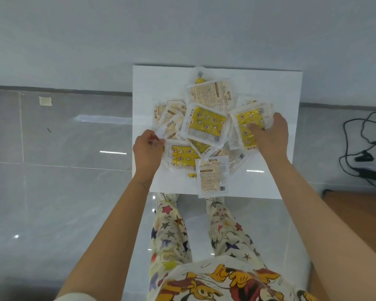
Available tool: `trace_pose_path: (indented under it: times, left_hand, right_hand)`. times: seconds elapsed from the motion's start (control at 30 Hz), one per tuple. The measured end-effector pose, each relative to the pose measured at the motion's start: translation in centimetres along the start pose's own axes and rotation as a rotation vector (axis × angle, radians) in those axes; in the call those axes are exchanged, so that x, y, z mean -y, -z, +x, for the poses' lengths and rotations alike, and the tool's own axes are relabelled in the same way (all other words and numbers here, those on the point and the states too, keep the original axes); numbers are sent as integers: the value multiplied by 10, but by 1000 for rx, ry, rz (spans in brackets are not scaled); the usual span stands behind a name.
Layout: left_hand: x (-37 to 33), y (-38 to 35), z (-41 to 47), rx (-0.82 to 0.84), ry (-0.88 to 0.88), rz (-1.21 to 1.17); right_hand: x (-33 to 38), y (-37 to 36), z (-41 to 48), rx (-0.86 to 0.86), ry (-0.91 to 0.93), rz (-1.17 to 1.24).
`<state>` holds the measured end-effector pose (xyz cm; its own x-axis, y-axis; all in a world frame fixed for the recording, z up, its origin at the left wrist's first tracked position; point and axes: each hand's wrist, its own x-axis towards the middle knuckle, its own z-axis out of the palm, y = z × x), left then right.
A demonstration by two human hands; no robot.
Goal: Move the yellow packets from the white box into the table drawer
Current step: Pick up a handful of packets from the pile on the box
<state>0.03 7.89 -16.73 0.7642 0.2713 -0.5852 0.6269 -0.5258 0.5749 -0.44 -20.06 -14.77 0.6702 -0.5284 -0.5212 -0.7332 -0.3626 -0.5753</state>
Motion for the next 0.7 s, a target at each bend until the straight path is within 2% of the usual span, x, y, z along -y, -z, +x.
trace_pose_path:
  times: [0.1, 0.2, 0.33, 0.47, 0.6, 0.7]
  left_hand:
    - [0, -4, -5, -22, -20, -6]
    - [3, -7, -8, -101, -123, -17]
    - [-3, -6, -21, -200, -150, -180]
    - [-5, 3, -20, -272, -95, -367]
    - [-8, 9, -13, -166, 9, -542]
    - [-8, 8, -12, -70, -23, -516]
  right_hand:
    - [3, 5, -11, -58, -15, 56]
    - [0, 10, -17, -97, 10, 81]
    - [-1, 13, -22, -104, 36, 112]
    - [4, 12, -29, -175, 33, 278]
    - [10, 7, -36, -181, 42, 396]
    - [12, 0, -42, -116, 83, 405]
